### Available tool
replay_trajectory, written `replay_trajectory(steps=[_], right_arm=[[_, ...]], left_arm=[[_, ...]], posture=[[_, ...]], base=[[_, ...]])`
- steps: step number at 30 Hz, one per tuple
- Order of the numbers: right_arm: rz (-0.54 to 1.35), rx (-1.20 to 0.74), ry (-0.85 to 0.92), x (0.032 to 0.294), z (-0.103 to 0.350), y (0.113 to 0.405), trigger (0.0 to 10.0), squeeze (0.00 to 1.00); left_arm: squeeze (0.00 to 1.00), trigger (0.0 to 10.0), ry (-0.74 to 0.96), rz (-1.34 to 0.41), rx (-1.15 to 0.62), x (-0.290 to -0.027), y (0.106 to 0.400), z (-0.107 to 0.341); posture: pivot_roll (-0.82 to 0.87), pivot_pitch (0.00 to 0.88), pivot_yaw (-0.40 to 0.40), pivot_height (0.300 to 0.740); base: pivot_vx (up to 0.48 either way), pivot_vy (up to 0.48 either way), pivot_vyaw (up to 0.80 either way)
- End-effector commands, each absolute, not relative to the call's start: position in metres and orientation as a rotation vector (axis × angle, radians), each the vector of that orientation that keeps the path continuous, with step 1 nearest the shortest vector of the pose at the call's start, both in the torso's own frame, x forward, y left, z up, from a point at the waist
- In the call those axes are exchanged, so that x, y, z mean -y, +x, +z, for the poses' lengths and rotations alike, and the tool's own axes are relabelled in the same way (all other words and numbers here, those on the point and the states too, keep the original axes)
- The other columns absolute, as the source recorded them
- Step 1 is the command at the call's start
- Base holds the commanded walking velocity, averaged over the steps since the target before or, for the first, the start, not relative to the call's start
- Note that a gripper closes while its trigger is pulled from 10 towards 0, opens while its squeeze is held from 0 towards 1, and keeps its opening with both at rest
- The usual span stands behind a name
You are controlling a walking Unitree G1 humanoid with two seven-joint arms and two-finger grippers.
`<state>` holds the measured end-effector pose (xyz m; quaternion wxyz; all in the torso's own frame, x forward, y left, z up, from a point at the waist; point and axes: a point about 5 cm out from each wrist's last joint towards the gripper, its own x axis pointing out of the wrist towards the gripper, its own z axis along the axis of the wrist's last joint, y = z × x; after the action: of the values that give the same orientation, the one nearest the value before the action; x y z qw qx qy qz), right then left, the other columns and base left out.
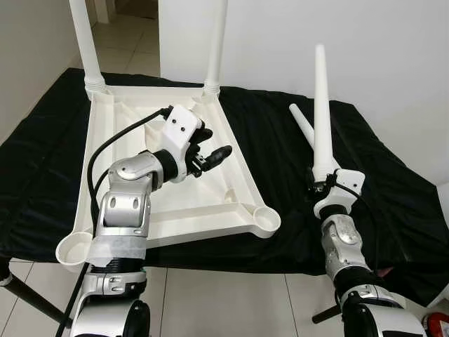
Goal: Building children table
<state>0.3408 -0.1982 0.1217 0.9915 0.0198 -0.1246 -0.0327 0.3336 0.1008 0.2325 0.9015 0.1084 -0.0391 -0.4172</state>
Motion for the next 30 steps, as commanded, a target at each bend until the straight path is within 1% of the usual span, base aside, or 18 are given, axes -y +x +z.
replay_trajectory(steps=[1,4,6,7,8,10,12,17,18,19,20,21,23,27,28,30], right_arm=[[-0.015,0.312,0.006,0.185,0.129,0.339,10.0,0.00],[0.014,0.332,-0.010,0.179,0.132,0.339,10.0,0.00],[0.014,0.332,-0.010,0.179,0.132,0.339,10.0,0.00],[0.034,0.345,-0.023,0.175,0.134,0.338,10.0,0.00],[0.065,0.366,-0.037,0.169,0.137,0.338,10.0,0.00],[0.123,0.387,-0.067,0.160,0.139,0.336,10.0,0.00],[0.153,0.392,-0.080,0.155,0.139,0.334,10.0,0.00],[0.193,0.394,-0.098,0.149,0.137,0.332,10.0,0.00],[0.221,0.398,-0.109,0.144,0.137,0.331,10.0,0.00],[0.221,0.398,-0.109,0.144,0.137,0.331,10.0,0.00],[0.241,0.399,-0.116,0.140,0.137,0.330,10.0,0.00],[0.241,0.399,-0.116,0.140,0.137,0.330,10.0,0.00],[0.283,0.409,-0.133,0.131,0.138,0.329,10.0,0.00],[0.318,0.412,-0.146,0.126,0.138,0.328,10.0,0.00],[0.360,0.414,-0.151,0.119,0.139,0.326,10.0,0.00],[0.360,0.414,-0.151,0.119,0.139,0.326,10.0,0.00]], left_arm=[[0.00,10.0,0.158,-0.746,0.079,-0.099,0.341,0.235],[0.00,10.0,0.128,-0.771,0.067,-0.098,0.341,0.235],[0.00,10.0,0.128,-0.771,0.067,-0.098,0.341,0.235],[0.18,10.0,0.109,-0.790,0.058,-0.097,0.341,0.235],[1.00,10.0,0.078,-0.816,0.047,-0.096,0.341,0.235],[1.00,10.0,0.008,-0.868,0.027,-0.093,0.342,0.234],[1.00,10.0,-0.019,-0.898,0.006,-0.091,0.342,0.234],[1.00,10.0,-0.040,-0.914,-0.021,-0.089,0.346,0.233],[0.00,10.0,-0.095,-0.930,-0.056,-0.087,0.349,0.233],[0.00,10.0,-0.095,-0.930,-0.056,-0.087,0.349,0.233],[0.00,10.0,-0.148,-0.947,-0.086,-0.085,0.350,0.234],[0.00,10.0,-0.148,-0.947,-0.086,-0.085,0.350,0.234],[0.00,10.0,-0.251,-0.984,-0.140,-0.081,0.353,0.237],[0.00,10.0,-0.306,-0.980,-0.171,-0.080,0.357,0.237],[0.00,10.0,-0.388,-0.977,-0.215,-0.076,0.362,0.238],[0.00,10.0,-0.388,-0.977,-0.215,-0.076,0.362,0.238]], posture=[[0.04,0.000,-0.118,0.740],[0.04,0.000,-0.115,0.740],[0.04,0.000,-0.115,0.740],[0.04,0.000,-0.113,0.740],[0.04,0.000,-0.109,0.740],[0.04,0.000,-0.105,0.740],[0.04,0.000,-0.106,0.740],[0.04,0.000,-0.103,0.740],[0.04,0.000,-0.102,0.740],[0.04,0.000,-0.102,0.740],[0.04,0.000,-0.102,0.740],[0.04,0.000,-0.102,0.740],[0.04,0.000,-0.100,0.740],[0.03,0.000,-0.100,0.740],[0.03,0.000,-0.100,0.740],[0.03,0.000,-0.100,0.740]], base=[[0.000,0.000,0.00],[0.000,0.000,0.00],[0.000,0.000,0.00],[0.000,0.000,0.00],[0.000,0.000,0.00],[0.000,0.000,0.00],[0.000,0.000,0.00],[0.000,0.000,0.00],[0.000,0.000,0.00],[0.000,0.000,0.00],[0.000,0.000,0.00],[0.000,0.000,0.00],[0.000,0.000,0.00],[0.000,0.000,0.00],[0.000,0.000,0.00],[0.000,0.000,0.00]])
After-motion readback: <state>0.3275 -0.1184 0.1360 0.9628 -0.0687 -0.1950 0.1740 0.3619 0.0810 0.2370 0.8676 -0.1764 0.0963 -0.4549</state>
